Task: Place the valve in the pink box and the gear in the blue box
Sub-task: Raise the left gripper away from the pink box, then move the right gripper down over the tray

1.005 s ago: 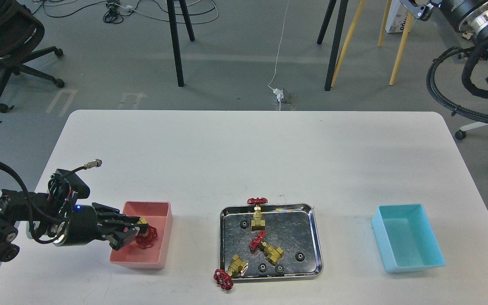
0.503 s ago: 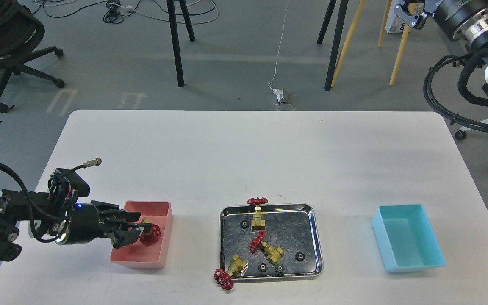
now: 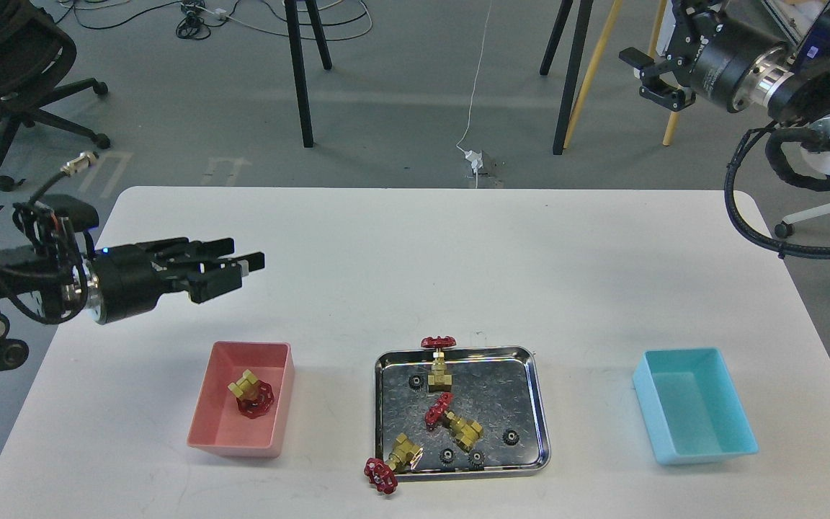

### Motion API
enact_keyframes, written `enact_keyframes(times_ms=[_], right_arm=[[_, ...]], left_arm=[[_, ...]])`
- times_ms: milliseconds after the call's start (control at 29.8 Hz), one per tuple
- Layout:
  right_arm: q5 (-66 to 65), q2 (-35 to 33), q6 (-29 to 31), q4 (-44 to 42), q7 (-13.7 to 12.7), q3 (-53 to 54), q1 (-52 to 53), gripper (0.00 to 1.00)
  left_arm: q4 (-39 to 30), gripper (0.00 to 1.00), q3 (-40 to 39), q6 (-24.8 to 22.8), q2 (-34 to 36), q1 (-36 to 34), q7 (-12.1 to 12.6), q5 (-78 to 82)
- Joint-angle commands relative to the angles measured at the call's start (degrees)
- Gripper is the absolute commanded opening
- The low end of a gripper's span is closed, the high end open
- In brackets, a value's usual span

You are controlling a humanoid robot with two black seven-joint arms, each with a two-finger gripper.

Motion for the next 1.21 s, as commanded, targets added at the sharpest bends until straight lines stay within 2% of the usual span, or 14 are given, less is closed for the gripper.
enact_keyframes(times_ms=[0, 67, 134, 302, 369, 503, 637, 771, 871, 972, 1106, 1173], right_arm=[[-18.0, -3.6, 0.0, 11.1, -1.3, -2.2, 0.4, 1.0], [-26.1, -6.5, 0.0, 18.6, -1.8, -4.6, 0.5, 1.0], [-31.8, -8.1, 0.0, 25.5, -1.8, -6.4, 0.9, 1.0], [-45.7, -9.6, 0.0, 40.7, -1.9, -12.1, 1.9, 1.0], [-52.5, -9.5, 0.0, 44.0, -1.8, -14.9, 2.3, 1.0], [-61.2, -8.3, 0.0, 45.7, -1.8, -22.6, 2.8, 1.0], [-65.5, -4.5, 0.0, 47.4, -1.9, -32.0, 4.0, 1.0], [-69.1, -1.9, 0.0, 47.4, -1.8, -36.7, 3.3, 0.99], [-69.9, 1.1, 0.0, 47.4, -1.9, -39.8, 2.9, 0.96], [-71.5, 3.3, 0.0, 47.2, -1.9, -42.4, 2.9, 0.86], [-72.8, 6.2, 0.0, 46.7, -1.9, -43.1, 3.0, 0.68], [-72.8, 6.9, 0.0, 46.7, -1.9, -43.3, 3.1, 0.64]], left_arm=[[0.9, 0.68, -19.5, -12.9, 0.3, 7.5, 0.0, -10.8], [1.9, 0.69, -28.2, -19.6, -1.2, 11.3, 0.0, -16.9], [2.7, 0.7, -34.9, -23.5, -4.6, 14.0, 0.0, -22.7], [7.8, 0.72, -43.5, -24.8, -17.0, 20.8, 0.0, -29.3], [10.7, 0.72, -45.4, -24.7, -22.6, 22.5, 0.0, -29.3], [17.2, 0.73, -48.3, -24.3, -31.5, 25.2, 0.0, -29.6], [20.7, 0.77, -49.5, -20.7, -38.3, 27.3, 0.0, -29.2], [21.3, 0.8, -49.6, -17.2, -40.3, 27.8, 0.0, -29.1], [21.4, 0.8, -49.3, -16.8, -40.5, 27.8, 0.0, -29.0], [21.5, 0.81, -49.4, -16.5, -40.5, 27.8, 0.0, -29.0], [21.5, 0.81, -49.4, -16.5, -40.5, 27.8, 0.0, -29.0], [21.5, 0.81, -49.4, -16.5, -40.5, 27.8, 0.0, -29.0]])
